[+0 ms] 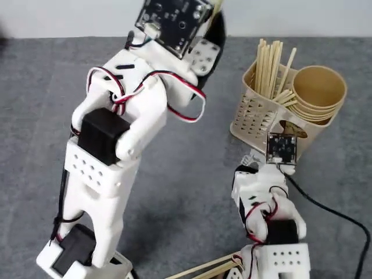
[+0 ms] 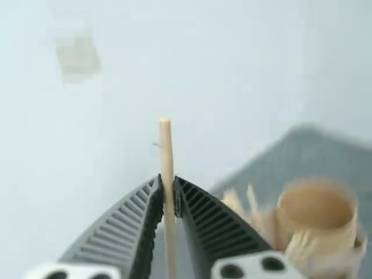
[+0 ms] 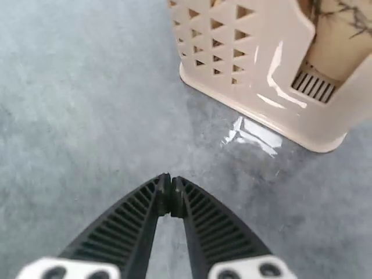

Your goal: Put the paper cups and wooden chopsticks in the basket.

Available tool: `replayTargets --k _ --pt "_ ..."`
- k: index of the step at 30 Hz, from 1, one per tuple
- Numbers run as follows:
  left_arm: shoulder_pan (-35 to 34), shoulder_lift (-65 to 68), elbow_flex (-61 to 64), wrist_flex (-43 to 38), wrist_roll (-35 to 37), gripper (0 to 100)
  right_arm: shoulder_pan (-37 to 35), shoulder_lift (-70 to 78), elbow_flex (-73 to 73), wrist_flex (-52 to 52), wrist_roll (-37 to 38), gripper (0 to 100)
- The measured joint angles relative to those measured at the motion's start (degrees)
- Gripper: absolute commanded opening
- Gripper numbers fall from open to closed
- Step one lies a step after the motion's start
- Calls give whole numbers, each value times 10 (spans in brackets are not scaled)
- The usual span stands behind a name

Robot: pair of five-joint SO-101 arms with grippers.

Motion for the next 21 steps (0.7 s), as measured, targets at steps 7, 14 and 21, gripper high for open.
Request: replayTargets --k 7,14,21 --pt "12 0 107 -186 88 13 -1 -111 62 -7 0 8" --pt "13 0 236 -338 143 13 -20 -197 101 -7 0 8" --pt "18 0 312 -430 153 13 -30 -222 114 -7 0 8"
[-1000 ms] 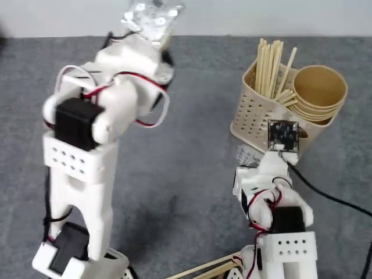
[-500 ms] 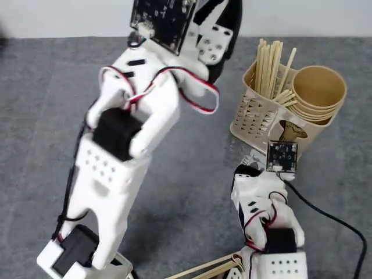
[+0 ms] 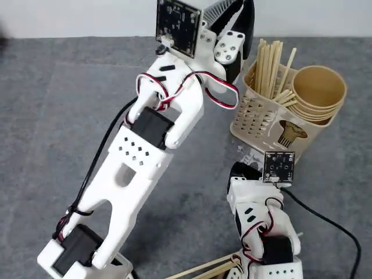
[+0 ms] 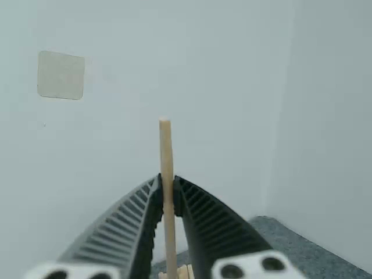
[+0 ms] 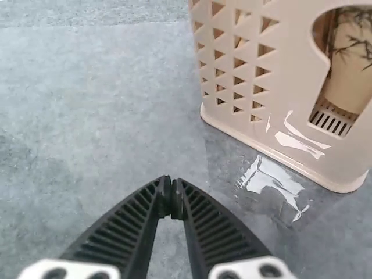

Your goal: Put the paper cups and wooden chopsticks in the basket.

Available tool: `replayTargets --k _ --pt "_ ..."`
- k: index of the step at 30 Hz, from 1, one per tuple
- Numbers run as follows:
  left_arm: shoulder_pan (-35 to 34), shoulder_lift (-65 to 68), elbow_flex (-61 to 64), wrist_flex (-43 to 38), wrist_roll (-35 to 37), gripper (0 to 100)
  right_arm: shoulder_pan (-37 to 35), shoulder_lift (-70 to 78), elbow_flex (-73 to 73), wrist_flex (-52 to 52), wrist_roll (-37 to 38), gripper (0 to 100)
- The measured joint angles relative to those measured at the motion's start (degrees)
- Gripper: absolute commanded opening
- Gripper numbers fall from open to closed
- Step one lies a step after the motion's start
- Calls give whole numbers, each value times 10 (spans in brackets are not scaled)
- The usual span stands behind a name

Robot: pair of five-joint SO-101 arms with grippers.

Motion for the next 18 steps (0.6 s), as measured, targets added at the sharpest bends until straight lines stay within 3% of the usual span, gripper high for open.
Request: replayTargets --k 9,13,18 --pt "18 13 53 -41 2 19 -4 0 0 0 0 9" --pt "15 46 54 -42 2 122 -4 0 0 0 0 9" --pt "18 50 53 33 2 156 -4 0 0 0 0 9"
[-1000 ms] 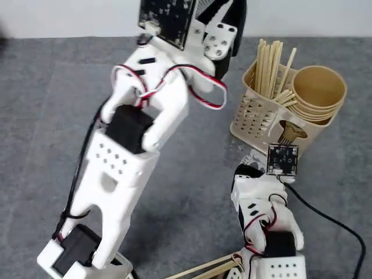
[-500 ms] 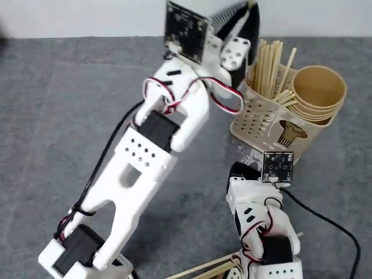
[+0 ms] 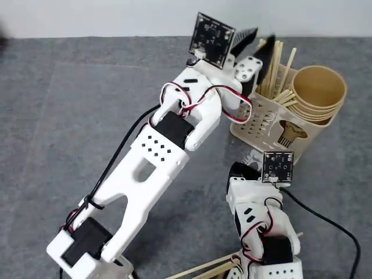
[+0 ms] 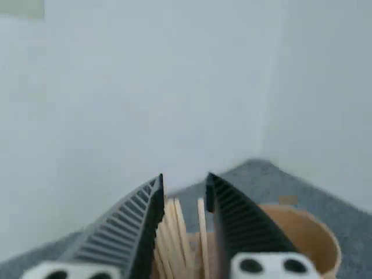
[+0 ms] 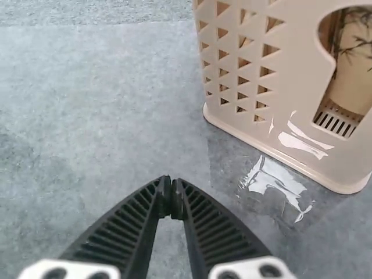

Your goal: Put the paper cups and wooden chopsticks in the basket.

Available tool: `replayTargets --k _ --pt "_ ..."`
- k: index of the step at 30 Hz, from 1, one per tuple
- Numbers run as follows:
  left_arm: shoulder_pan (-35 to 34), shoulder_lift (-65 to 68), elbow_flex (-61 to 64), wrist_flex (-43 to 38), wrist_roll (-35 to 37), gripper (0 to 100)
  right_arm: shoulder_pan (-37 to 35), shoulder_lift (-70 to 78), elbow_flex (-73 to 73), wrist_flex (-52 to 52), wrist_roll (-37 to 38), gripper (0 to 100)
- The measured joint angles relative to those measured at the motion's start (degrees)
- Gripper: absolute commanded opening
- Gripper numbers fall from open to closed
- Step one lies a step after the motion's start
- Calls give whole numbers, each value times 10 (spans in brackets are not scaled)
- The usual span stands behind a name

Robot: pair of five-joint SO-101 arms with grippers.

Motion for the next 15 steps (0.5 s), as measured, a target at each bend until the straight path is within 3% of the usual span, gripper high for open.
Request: replayTargets --k 4,12,15 --pt "0 -24 -9 98 -5 152 0 0 0 0 0 9" --pt "-1 -135 -16 303 -96 152 0 0 -8 11 0 9" --pt "-1 -165 -16 377 -100 151 29 0 -43 33 0 9"
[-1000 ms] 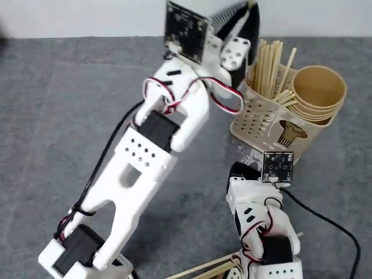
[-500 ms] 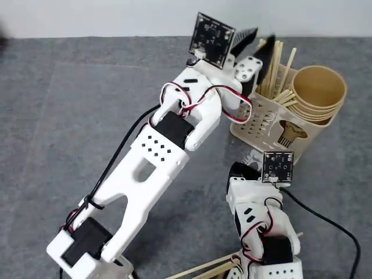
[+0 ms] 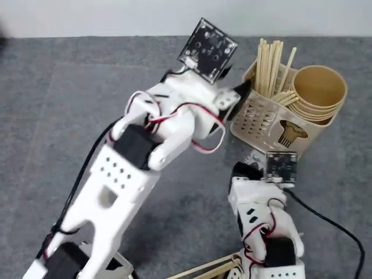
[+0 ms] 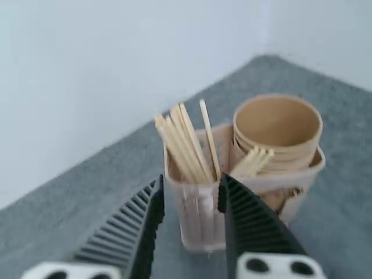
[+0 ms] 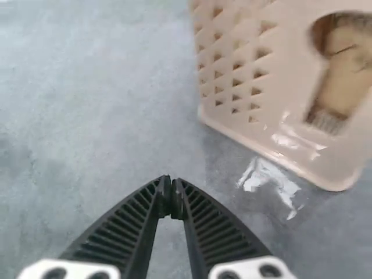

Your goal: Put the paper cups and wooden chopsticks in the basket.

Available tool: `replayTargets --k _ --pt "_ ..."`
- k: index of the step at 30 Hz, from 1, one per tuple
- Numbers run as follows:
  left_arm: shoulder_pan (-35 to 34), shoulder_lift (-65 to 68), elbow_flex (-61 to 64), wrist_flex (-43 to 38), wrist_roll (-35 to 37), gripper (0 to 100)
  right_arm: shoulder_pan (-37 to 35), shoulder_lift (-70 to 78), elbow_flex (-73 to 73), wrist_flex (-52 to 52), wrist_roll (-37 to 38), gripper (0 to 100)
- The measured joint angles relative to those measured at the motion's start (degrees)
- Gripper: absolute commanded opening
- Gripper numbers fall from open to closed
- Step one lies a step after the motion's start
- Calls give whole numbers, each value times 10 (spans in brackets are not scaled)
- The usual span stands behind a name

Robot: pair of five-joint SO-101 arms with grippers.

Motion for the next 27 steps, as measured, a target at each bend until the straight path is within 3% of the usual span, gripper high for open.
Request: replayTargets --k 14,20,27 --pt "-1 -68 0 265 -37 151 172 -9 -230 11 0 9" --pt "0 -68 7 351 -44 129 188 -9 -307 11 0 9" --pt "5 -68 112 379 -77 101 188 -10 -338 11 0 8"
